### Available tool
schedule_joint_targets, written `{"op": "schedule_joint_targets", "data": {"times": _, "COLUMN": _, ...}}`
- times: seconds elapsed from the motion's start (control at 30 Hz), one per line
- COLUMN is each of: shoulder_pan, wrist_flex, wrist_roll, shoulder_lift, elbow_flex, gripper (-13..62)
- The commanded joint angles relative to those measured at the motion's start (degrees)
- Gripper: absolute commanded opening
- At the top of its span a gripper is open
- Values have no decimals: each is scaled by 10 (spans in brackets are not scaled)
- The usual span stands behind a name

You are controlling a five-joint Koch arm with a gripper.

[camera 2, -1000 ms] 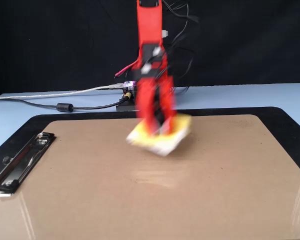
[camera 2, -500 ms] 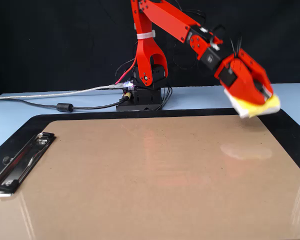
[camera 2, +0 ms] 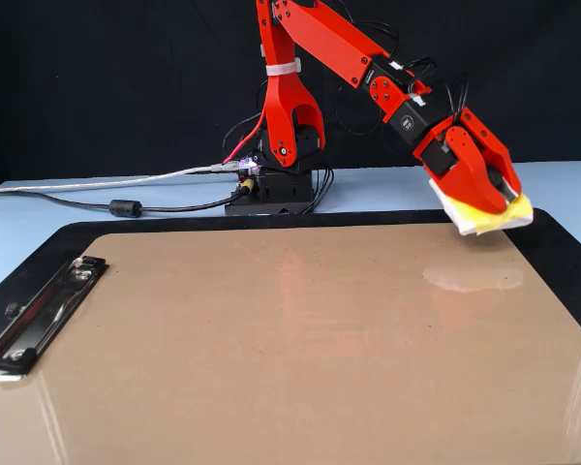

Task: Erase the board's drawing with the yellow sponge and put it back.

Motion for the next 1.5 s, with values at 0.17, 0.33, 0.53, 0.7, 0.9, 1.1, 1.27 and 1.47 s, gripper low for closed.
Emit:
{"op": "schedule_joint_targets", "data": {"times": 0.17, "shoulder_pan": 3, "wrist_flex": -7, "wrist_roll": -11, "shoulder_lift": 11, "elbow_flex": -4, "gripper": -75}}
{"op": "schedule_joint_targets", "data": {"times": 0.33, "shoulder_pan": 2, "wrist_flex": -8, "wrist_roll": -10, "shoulder_lift": -11, "elbow_flex": -10, "gripper": 304}}
{"op": "schedule_joint_targets", "data": {"times": 0.53, "shoulder_pan": 2, "wrist_flex": -1, "wrist_roll": -12, "shoulder_lift": 4, "elbow_flex": -14, "gripper": 331}}
{"op": "schedule_joint_targets", "data": {"times": 0.7, "shoulder_pan": 17, "wrist_flex": 148, "wrist_roll": -33, "shoulder_lift": 150, "elbow_flex": -51, "gripper": 330}}
{"op": "schedule_joint_targets", "data": {"times": 0.9, "shoulder_pan": 136, "wrist_flex": 662, "wrist_roll": -50, "shoulder_lift": 211, "elbow_flex": -245, "gripper": 332}}
{"op": "schedule_joint_targets", "data": {"times": 1.1, "shoulder_pan": 344, "wrist_flex": 848, "wrist_roll": 88, "shoulder_lift": 214, "elbow_flex": -182, "gripper": 332}}
{"op": "schedule_joint_targets", "data": {"times": 1.27, "shoulder_pan": 456, "wrist_flex": 814, "wrist_roll": 203, "shoulder_lift": 267, "elbow_flex": -12, "gripper": 335}}
{"op": "schedule_joint_targets", "data": {"times": 1.47, "shoulder_pan": 483, "wrist_flex": 820, "wrist_roll": 221, "shoulder_lift": 364, "elbow_flex": 127, "gripper": 345}}
